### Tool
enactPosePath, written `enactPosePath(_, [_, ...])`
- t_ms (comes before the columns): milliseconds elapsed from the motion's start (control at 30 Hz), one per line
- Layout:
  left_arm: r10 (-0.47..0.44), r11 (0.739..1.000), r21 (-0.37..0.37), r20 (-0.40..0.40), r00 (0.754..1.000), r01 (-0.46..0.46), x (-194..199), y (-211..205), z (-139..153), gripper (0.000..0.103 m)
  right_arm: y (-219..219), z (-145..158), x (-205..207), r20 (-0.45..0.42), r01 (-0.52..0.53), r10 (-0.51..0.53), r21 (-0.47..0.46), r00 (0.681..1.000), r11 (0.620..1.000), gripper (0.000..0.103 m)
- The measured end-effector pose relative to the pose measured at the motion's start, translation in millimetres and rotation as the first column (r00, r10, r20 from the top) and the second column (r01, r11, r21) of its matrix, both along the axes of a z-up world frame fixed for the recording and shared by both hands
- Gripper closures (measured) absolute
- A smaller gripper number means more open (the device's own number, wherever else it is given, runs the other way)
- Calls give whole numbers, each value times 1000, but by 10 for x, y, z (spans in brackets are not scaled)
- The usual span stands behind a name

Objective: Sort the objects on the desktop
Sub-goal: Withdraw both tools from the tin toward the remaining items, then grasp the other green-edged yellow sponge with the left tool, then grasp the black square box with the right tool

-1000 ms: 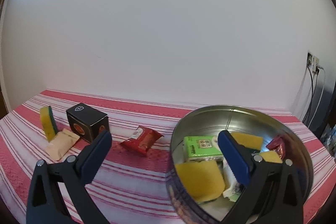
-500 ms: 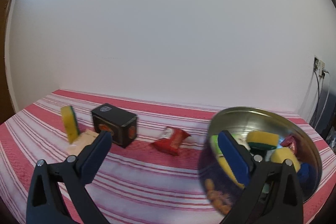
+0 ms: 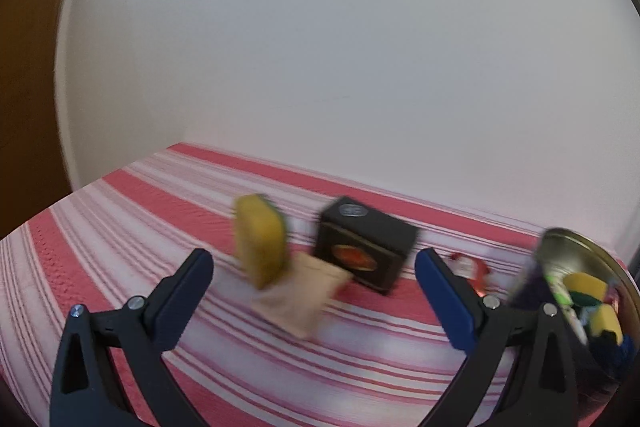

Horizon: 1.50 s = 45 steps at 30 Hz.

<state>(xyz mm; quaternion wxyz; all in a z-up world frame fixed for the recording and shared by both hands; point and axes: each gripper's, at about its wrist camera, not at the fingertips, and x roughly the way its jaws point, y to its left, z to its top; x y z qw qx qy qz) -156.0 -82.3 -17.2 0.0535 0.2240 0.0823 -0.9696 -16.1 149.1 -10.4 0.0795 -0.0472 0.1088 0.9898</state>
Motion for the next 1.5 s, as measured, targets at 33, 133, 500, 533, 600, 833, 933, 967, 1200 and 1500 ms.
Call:
enactPosePath(33, [16,1000,12,14,1000,-16,-40,-88,-14,1,-53,-6,-25,5,-14,14,-2,1000,1000,5])
enactPosePath(133, [59,997,44,63,996,-62,-207,-317,-69,1,-211,-38,-131,32,-61,61,-23,998,998,5])
enactPosePath(500, [72,994,68,196,978,-87,-957,-563,-235,1,-575,-100,-262,90,-183,182,10,979,983,5])
enactPosePath(533, [65,994,69,205,977,-80,-992,-573,-241,1,-580,-102,-268,92,-187,186,5,978,982,5])
enactPosePath(600, [51,994,79,235,971,-72,-1091,-594,-283,1,-557,-115,-287,101,-192,192,-12,976,981,5])
enactPosePath(833, [1,983,169,375,927,-69,-1291,-720,-517,5,-524,-171,-383,151,-216,224,-69,963,974,5])
enactPosePath(933, [-27,989,142,382,924,-30,-1313,-663,-509,15,-563,-173,-386,159,-225,231,-54,960,973,5])
enactPosePath(967, [-41,989,145,378,925,-15,-1312,-667,-509,19,-583,-170,-390,163,-231,235,-47,958,972,5])
enactPosePath(1200, [-97,990,134,376,921,49,-1287,-695,-489,65,-750,-164,-505,212,-292,289,-18,933,956,5])
enactPosePath(1500, [-133,975,207,248,960,82,-1128,-1001,-270,66,-1077,-110,-1248,329,-397,357,61,874,916,5])
